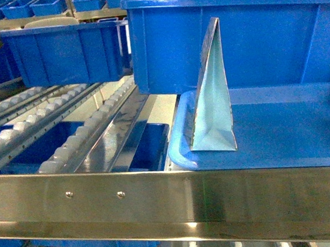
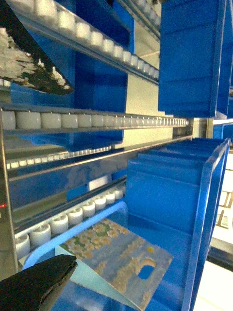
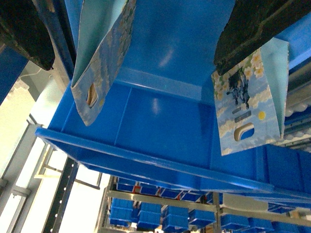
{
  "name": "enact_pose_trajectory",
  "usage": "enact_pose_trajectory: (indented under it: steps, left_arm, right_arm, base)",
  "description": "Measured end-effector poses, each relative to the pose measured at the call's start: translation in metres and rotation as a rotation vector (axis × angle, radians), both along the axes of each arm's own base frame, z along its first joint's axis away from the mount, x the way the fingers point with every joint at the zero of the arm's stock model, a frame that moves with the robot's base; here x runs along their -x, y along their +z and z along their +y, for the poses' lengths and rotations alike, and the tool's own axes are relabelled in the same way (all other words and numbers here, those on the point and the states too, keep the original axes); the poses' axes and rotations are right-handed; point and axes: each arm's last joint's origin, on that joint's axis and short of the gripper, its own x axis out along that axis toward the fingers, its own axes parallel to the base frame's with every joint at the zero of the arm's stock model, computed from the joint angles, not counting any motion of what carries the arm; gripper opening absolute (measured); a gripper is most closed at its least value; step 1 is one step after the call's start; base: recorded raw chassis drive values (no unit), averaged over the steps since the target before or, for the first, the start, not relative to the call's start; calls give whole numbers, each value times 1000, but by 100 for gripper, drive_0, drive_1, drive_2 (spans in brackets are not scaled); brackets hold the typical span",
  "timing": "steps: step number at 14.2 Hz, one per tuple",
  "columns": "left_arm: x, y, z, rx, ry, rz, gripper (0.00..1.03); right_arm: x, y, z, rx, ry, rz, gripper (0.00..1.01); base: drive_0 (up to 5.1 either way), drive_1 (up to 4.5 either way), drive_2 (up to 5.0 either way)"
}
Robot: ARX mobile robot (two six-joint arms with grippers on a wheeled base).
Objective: Move flower gift bag to table near conveyor
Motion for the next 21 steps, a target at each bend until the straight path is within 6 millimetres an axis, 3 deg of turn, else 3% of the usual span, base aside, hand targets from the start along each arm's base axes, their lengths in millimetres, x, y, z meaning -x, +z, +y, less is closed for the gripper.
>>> enact_pose_trajectory:
  steps: [2,7,11,21]
  left_arm:
    - [-13,8,-13,4,-55,63,98]
    - [-13,8,-12,19,-45,74,98]
    - [-13,8,-12,19,-46,74,98]
    - [-13,8,-12,21,-44,75,98]
  right_arm:
    - [-7,-5,-3,11,-36,59,98]
    - [-8,-4,-3,17,-52,41,98]
    - [-36,-14,8,80,-69,88,98]
    - [-79,-18,-13,100,-113,120,98]
  base:
    - [0,0,0]
    - [0,0,0]
    - [0,0,0]
    - [0,0,0]
